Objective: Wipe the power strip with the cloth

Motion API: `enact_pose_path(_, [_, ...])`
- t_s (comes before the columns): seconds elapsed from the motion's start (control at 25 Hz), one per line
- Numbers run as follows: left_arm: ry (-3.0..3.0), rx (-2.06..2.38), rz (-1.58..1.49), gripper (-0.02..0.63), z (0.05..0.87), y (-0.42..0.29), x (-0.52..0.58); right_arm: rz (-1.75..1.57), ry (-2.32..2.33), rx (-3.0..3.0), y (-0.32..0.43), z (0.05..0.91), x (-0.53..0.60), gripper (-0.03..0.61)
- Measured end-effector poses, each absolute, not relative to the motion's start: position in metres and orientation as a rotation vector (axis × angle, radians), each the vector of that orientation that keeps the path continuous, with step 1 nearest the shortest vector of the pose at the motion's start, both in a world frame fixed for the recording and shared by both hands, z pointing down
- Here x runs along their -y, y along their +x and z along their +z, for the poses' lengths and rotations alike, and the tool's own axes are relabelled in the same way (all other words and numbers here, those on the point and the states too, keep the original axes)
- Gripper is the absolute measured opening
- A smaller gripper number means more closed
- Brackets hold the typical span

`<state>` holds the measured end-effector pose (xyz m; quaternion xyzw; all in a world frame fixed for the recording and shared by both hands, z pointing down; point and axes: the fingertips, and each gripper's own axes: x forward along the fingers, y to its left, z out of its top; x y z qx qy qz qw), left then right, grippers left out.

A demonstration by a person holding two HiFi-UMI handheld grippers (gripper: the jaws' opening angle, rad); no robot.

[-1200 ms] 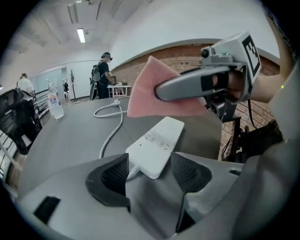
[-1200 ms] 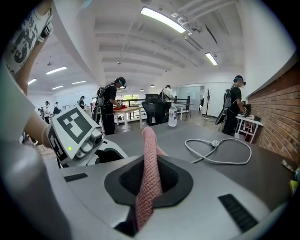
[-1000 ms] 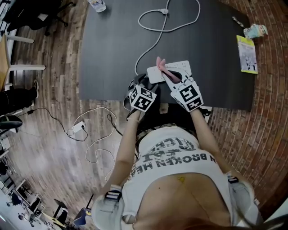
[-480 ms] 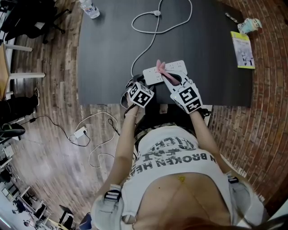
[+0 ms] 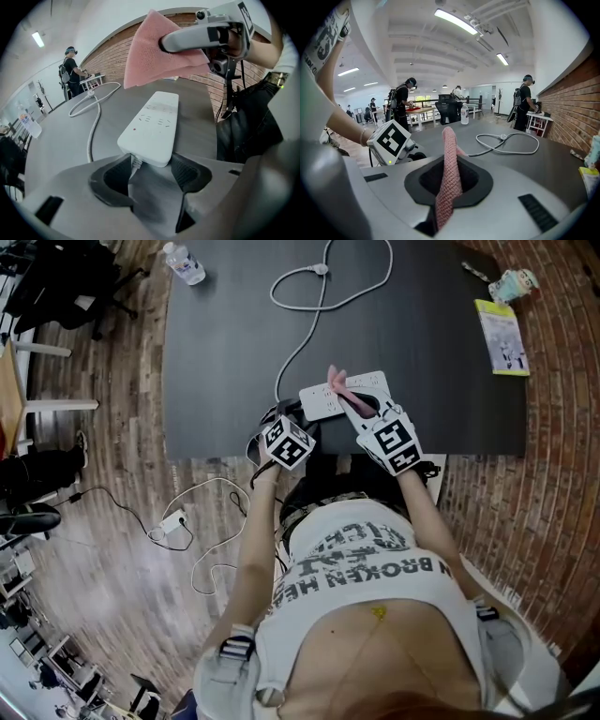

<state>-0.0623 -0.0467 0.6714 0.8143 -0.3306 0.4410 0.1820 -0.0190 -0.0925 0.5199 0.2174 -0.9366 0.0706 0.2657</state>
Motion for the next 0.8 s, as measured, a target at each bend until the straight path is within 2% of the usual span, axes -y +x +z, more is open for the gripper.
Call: enact_pose_path(0.8, [2.308, 0.862, 1.244, 0.265, 0.672, -0.056, 0.037, 0.138, 0.376, 2.484, -0.059, 0.553, 0.080, 0.017])
